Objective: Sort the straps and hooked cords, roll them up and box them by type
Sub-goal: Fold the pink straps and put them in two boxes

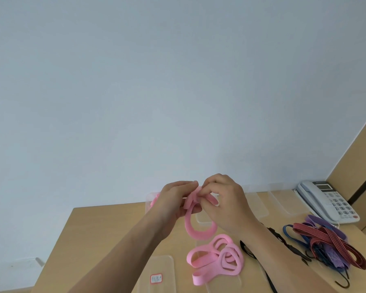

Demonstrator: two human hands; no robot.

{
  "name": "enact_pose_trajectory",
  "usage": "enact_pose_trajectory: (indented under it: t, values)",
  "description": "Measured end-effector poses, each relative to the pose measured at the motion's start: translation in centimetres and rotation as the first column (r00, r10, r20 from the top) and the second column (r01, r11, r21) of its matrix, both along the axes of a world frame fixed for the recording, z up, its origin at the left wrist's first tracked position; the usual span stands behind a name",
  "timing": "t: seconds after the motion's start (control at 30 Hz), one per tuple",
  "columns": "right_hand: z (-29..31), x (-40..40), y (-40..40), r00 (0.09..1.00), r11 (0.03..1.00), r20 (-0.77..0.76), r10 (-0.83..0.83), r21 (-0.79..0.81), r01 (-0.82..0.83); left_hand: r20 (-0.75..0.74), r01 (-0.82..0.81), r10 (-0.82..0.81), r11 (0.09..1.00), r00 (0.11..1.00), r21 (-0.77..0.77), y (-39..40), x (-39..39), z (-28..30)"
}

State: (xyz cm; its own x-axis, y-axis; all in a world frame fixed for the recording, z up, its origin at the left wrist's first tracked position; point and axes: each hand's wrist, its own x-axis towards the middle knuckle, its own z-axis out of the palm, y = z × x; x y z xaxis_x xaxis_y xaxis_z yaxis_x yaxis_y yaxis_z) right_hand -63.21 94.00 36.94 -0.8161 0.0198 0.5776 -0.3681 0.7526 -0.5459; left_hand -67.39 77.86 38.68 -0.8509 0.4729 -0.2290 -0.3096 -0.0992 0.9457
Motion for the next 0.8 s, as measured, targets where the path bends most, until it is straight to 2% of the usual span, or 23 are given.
enact_pose_trajectory:
  t: [0.2, 0.4, 0.5, 0.6, 0.8]
  values:
    - [0.8, 0.0, -0.3, 0.997, 0.982, 0.065, 0.038, -0.189, -0.025, -0.048, 0.025, -0.027, 0.999, 0.998, -0.042, -1.0, -0.8, -0.7]
    - [1.3, -0.2, -0.9, 0.933, 0.993, 0.358, 0.045, -0.117, -0.003, -0.121, 0.019, -0.028, 0.997, 0.992, -0.076, -1.7, -1.3, -1.2]
    - [1.2, 0.1, -1.3, 0.917, 0.995, 0.399, 0.019, -0.099, 0.022, -0.067, 0.016, -0.02, 0.998, 0.998, -0.059, -1.9, -1.3, -1.8]
    - [0.6, 0.1, -1.3, 0.915, 0.987, 0.403, 0.001, -0.147, 0.064, -0.009, 0.04, -0.04, 0.998, 0.999, -0.058, -1.9, -1.5, -2.7]
    - [-1.2, -1.1, -0.1, 0.892, 0.98, 0.448, -0.061, -0.145, 0.139, 0.065, 0.174, -0.164, 0.967, 0.984, -0.188, -0.8, -2.0, -3.8]
